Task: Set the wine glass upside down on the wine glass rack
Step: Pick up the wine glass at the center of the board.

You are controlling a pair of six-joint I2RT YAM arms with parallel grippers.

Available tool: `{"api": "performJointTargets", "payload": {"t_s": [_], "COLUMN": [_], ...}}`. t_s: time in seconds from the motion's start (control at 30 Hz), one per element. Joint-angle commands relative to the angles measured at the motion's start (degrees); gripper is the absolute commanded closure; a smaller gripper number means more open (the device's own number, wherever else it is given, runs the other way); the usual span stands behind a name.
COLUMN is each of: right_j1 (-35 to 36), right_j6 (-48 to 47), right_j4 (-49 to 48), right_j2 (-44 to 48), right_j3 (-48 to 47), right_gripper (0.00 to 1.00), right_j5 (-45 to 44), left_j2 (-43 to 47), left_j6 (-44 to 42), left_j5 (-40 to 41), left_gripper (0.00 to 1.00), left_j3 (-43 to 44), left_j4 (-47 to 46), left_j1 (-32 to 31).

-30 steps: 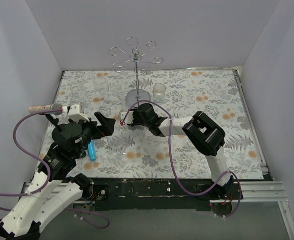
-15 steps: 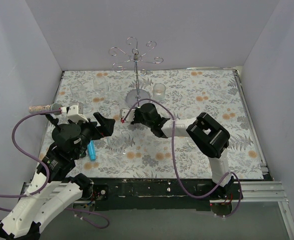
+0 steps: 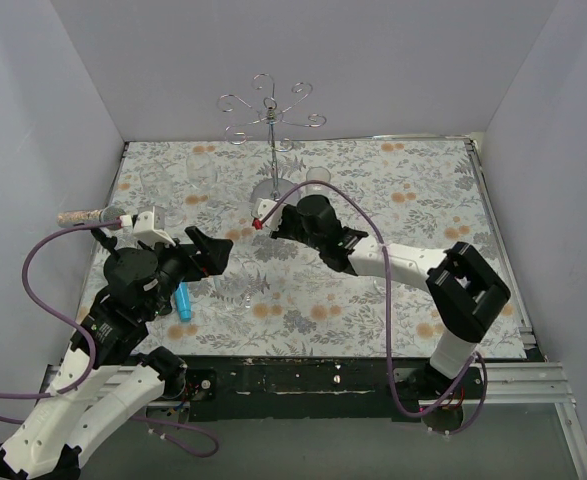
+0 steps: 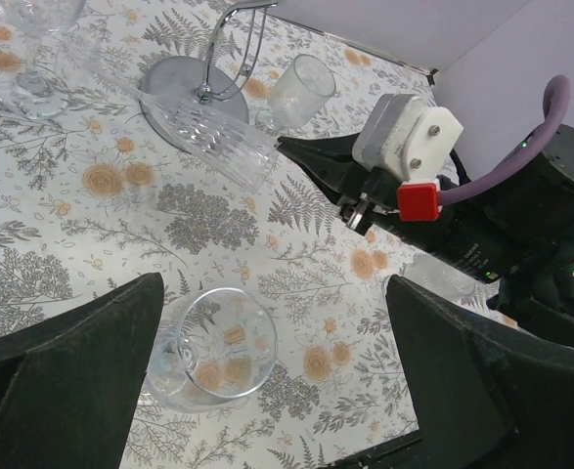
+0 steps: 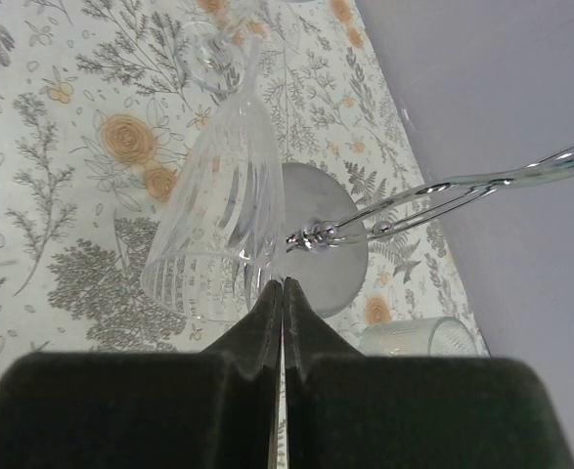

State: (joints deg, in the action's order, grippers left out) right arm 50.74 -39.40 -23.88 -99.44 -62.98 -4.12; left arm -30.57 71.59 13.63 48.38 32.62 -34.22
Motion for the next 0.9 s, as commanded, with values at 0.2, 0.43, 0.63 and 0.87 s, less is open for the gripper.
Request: {"api": "performJointTargets", "payload": {"t_s": [0.2, 0.43, 0.63, 0.87], "right_j1": [-2.84, -8.37, -12.77, -15.32], "right_j6": [12.49, 17.86, 20.15, 21.64], "right_j4": [14.20, 21.23, 26.60, 29.33], "right_j2": [12.15, 19.45, 24.63, 28.24], "right_j3": [3.12, 4.27, 5.15, 5.94], "right_gripper": [0.99, 0.99, 0.99, 0.99], "right_j5": [8.15, 16.59, 22.39, 25.65], "left_j2": [-0.81, -3.53, -7.31, -13.90], "left_j6": [0.92, 0.22, -0.58, -1.98], "left_j5": [-2.73, -2.82, -1.76, 1.66], "left_gripper": [0.02, 0.02, 0.02, 0.02], "left_j3": [2.68, 3.74, 4.35, 5.32], "left_j4": [-0.80, -0.98, -1.77, -4.05], "left_j1": [0.20, 0.29, 0.29, 0.29]}}
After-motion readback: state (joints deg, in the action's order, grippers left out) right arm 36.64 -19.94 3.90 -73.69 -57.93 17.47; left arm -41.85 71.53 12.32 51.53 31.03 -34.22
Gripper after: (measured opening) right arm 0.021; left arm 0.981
